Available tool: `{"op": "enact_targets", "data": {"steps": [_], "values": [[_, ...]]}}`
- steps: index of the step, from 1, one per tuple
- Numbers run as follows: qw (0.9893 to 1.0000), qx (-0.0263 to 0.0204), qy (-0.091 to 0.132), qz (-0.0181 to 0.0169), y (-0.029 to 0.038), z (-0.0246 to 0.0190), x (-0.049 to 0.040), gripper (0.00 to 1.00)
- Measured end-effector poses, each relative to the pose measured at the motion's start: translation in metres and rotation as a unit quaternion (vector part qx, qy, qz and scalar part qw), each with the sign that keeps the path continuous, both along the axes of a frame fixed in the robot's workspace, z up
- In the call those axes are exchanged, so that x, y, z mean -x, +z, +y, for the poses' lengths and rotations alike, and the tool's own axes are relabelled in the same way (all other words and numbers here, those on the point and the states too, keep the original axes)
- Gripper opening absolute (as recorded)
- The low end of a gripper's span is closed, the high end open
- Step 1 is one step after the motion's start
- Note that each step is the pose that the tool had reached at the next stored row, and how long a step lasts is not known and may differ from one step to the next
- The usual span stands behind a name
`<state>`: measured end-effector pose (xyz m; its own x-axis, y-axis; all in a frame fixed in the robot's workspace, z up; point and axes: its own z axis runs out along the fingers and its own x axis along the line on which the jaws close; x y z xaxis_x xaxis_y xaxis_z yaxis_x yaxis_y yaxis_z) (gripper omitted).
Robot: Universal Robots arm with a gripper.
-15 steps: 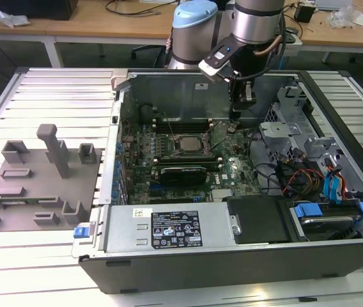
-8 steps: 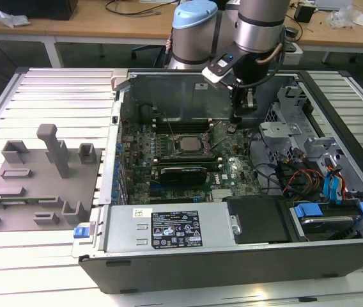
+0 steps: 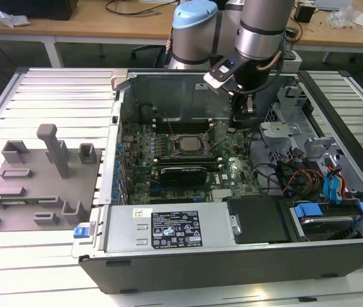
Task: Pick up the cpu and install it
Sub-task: 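Close the cpu cover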
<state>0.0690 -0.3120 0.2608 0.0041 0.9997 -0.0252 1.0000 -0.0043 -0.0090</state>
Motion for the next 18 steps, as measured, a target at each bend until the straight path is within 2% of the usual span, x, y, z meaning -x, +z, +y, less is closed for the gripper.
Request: {"op": "enact_targets", "data": {"steps": [6,9,12,16,18], "values": [[1.0000,0.0000,0.000,0.0012,-0.0125,0.0000,-0.0013,0.11],[1.0000,0.0001,0.000,0.0013,-0.0141,0.0000,-0.0013,0.11],[1.0000,0.0000,0.000,0.0010,-0.0141,0.0000,0.0038,0.11],[1.0000,0.0000,0.000,-0.0014,-0.0141,0.0002,0.0149,0.11],[1.0000,0.0000,0.000,-0.0032,-0.0142,0.0003,0.0236,0.11]]}}
